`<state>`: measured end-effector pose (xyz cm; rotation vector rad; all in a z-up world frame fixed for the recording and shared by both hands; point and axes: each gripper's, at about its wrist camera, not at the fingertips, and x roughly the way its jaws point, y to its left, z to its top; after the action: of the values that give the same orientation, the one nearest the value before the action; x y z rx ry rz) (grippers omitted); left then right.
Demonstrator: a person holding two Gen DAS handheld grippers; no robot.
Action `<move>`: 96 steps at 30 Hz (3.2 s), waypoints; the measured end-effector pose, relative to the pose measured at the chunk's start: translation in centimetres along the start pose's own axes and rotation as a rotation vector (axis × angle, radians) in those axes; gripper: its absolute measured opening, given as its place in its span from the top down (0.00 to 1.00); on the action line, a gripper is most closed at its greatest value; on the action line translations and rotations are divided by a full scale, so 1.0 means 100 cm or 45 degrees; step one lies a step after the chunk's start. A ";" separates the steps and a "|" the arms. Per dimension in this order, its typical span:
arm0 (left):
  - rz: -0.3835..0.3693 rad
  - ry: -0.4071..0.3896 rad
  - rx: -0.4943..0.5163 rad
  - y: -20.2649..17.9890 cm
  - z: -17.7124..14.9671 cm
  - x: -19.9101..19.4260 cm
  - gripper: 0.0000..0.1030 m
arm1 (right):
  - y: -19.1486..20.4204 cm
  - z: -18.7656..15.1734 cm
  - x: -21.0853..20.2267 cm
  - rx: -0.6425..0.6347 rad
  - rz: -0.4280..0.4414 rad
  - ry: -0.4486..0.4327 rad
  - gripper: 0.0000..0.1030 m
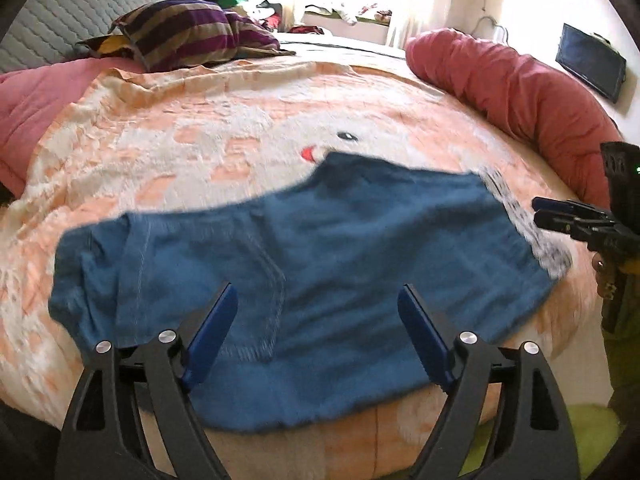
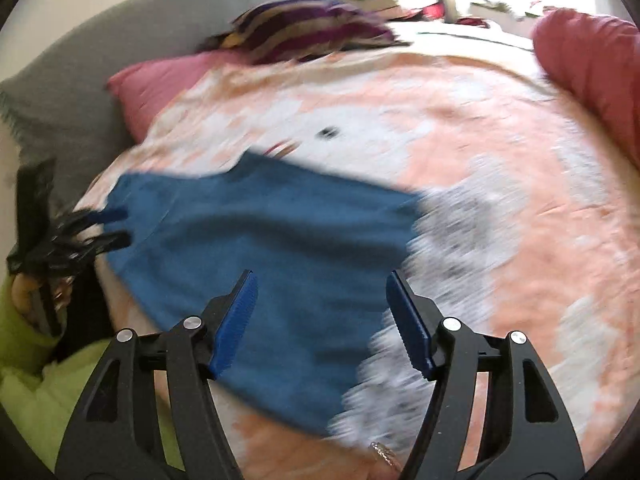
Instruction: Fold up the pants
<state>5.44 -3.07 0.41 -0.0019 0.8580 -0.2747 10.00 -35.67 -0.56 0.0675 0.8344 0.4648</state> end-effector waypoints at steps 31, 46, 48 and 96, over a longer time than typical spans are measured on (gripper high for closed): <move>-0.199 0.210 -0.169 -0.004 0.099 0.157 0.87 | -0.099 0.033 0.084 0.186 0.109 0.148 0.80; -0.039 0.065 -0.083 -0.013 0.137 0.145 0.95 | -0.101 0.090 0.097 0.025 -0.021 0.078 0.82; -0.022 0.087 -0.077 -0.011 0.132 0.157 0.94 | -0.105 0.084 0.109 0.035 -0.040 0.127 0.82; 0.179 0.065 -0.076 0.006 -0.020 0.036 0.23 | -0.057 -0.048 0.019 0.221 -0.050 0.193 0.69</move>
<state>6.32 -3.15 -3.70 0.0102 0.9124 -0.1176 9.77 -40.62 -6.45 0.1774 1.0226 0.3626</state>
